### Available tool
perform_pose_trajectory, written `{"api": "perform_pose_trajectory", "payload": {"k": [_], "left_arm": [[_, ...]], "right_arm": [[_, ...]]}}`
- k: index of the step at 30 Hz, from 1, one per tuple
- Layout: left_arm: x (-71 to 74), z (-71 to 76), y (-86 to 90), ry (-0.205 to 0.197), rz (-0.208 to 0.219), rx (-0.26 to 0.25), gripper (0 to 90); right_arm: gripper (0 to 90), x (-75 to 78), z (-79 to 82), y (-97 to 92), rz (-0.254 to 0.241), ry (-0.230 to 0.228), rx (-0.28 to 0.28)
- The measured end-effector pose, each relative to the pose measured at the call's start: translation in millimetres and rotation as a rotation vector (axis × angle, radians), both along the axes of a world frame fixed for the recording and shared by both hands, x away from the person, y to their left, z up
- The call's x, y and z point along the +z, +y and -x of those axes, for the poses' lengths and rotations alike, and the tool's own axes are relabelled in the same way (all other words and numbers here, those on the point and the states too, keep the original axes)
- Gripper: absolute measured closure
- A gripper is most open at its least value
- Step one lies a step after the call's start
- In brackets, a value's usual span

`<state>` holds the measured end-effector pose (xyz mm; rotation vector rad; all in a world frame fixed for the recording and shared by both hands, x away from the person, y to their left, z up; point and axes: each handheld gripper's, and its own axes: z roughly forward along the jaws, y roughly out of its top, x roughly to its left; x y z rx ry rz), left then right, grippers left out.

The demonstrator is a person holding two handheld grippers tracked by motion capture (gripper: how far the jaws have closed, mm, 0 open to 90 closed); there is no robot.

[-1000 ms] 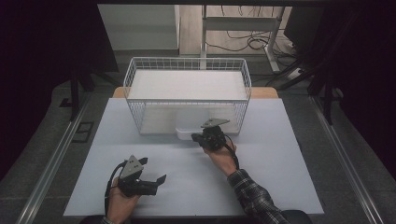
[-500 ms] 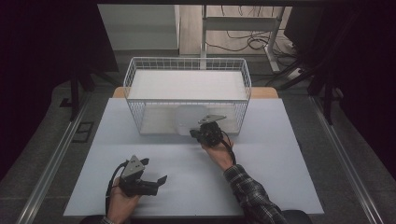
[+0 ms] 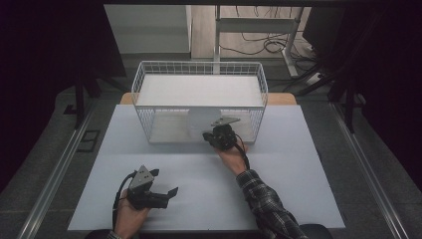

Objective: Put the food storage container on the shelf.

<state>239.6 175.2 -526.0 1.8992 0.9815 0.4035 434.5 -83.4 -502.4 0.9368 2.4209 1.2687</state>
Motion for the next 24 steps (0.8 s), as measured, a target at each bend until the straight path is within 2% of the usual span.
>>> {"api": "perform_pose_trajectory", "payload": {"k": [9, 17, 24], "left_arm": [[-0.2, -0.4, 0.5, 0.004, 0.004, -0.001, 4.6], [0.6, -0.6, 3.4, 0.004, 0.033, 0.005, 4.5], [0.7, -1.3, 6.0, 0.003, 0.056, 0.008, 4.6]], "right_arm": [[89.1, -2.6, -7.1, 2.8, 0.010, 0.000, -0.012], [86.7, -1.0, -4.8, 1.9, 0.002, 0.004, -0.006], [77.8, 2.8, 3.4, 4.2, -0.004, 0.007, 0.023]]}}
